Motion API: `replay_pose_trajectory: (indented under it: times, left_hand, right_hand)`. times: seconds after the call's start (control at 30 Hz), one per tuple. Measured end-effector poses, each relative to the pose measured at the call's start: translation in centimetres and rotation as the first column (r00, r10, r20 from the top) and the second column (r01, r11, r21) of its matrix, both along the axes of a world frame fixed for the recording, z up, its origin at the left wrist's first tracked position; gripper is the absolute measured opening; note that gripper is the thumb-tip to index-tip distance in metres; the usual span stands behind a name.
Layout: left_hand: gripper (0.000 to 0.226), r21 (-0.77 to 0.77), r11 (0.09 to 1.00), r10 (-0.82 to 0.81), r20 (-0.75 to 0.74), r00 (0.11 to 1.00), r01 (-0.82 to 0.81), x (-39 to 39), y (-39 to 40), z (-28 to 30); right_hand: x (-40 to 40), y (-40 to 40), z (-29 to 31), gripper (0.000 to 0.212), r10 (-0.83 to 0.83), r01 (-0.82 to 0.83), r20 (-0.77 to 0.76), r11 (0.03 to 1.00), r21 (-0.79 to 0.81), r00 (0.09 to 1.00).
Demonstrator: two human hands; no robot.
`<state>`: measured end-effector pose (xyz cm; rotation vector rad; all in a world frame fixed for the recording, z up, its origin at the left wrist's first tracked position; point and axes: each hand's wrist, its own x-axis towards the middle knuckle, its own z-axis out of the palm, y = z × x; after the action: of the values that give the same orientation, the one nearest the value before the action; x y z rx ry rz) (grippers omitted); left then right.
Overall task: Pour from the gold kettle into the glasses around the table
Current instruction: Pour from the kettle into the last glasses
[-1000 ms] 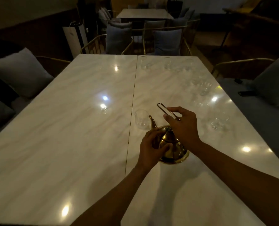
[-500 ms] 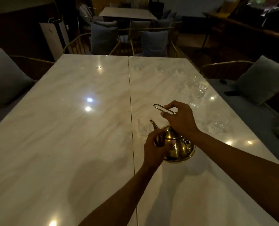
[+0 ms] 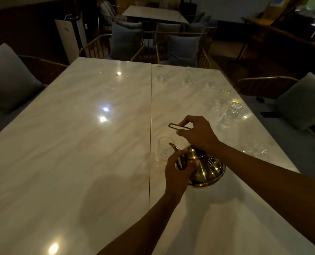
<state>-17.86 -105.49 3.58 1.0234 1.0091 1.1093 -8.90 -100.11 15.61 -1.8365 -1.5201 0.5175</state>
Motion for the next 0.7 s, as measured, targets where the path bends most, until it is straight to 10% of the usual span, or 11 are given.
replay_pose_trajectory:
  times: [0.7]
  left_hand:
    - [0.053, -0.109, 0.991, 0.089, 0.066, 0.994, -0.081, 1.9, 0.1, 1.4]
  right_hand:
    - [0.6, 2.5, 1.2, 0.022, 0.154, -0.142, 0.078, 0.979, -0.145, 0.985]
